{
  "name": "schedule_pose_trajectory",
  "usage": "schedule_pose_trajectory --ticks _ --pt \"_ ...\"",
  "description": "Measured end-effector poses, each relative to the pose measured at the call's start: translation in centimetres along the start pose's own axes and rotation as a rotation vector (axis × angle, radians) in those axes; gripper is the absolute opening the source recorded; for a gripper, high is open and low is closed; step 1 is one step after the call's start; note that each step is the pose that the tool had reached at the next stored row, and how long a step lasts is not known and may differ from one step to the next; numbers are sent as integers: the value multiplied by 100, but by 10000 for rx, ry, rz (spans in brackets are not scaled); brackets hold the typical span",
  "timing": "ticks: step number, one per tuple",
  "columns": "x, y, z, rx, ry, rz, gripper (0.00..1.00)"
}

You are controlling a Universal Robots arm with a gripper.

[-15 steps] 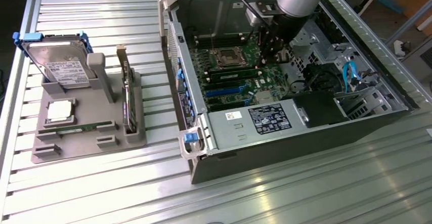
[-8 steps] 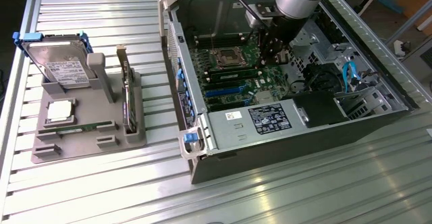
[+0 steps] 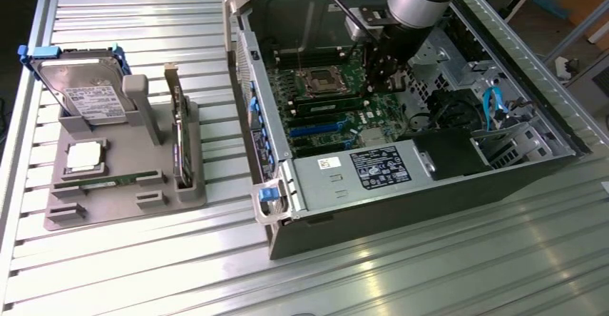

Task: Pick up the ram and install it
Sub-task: 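Press down the ram until it locks into place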

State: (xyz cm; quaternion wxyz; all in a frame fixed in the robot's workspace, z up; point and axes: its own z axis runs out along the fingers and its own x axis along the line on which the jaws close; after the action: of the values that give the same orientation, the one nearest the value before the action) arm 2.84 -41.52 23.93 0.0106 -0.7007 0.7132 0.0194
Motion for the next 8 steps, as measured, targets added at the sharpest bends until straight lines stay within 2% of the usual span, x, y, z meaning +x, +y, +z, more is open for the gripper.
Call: schedule_pose_trajectory --ticks 8 --pt "1 0 24 0 -2 0 11"
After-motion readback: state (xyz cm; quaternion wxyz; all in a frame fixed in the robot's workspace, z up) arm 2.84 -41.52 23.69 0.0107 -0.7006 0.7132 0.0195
